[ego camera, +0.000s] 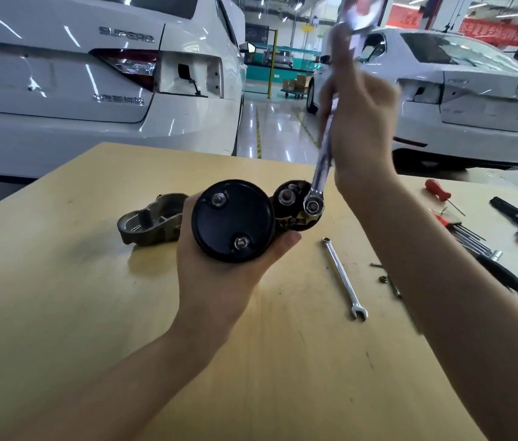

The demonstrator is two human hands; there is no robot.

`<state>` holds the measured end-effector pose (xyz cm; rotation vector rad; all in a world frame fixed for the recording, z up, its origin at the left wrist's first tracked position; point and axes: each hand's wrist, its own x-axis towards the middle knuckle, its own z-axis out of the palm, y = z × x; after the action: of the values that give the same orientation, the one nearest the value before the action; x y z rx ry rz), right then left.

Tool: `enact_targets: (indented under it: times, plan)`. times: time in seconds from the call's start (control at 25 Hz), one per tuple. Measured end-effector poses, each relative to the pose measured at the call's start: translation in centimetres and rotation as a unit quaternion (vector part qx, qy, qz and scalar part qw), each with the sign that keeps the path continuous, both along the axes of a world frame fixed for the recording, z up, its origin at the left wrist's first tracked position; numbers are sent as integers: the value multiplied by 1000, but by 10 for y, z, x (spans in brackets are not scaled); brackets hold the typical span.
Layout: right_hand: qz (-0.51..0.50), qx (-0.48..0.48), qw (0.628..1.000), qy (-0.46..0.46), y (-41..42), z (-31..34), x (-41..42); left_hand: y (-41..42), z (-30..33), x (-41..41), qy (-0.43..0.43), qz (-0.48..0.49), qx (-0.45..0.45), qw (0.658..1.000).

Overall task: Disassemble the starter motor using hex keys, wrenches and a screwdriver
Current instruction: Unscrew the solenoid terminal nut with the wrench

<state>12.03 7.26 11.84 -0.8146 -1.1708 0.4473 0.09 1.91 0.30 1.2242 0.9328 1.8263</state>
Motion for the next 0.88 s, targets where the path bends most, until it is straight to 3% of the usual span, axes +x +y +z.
enact_targets:
  times: [0.08,0.12,0.32,0.88]
  plan:
    - [-7,55,988,142,-21,-8,12,1,1,-1,4,2,-2,1000]
    - [3,55,984,171,-33,-16,18,2,2,-2,4,5,-4,1000]
    - [60,-45,984,162,-72,-69,22,4,4,-6,-3,21,-24,999]
    - [15,-22,993,114,-77,-98,9,7,9,-9,-35,39,-53,997]
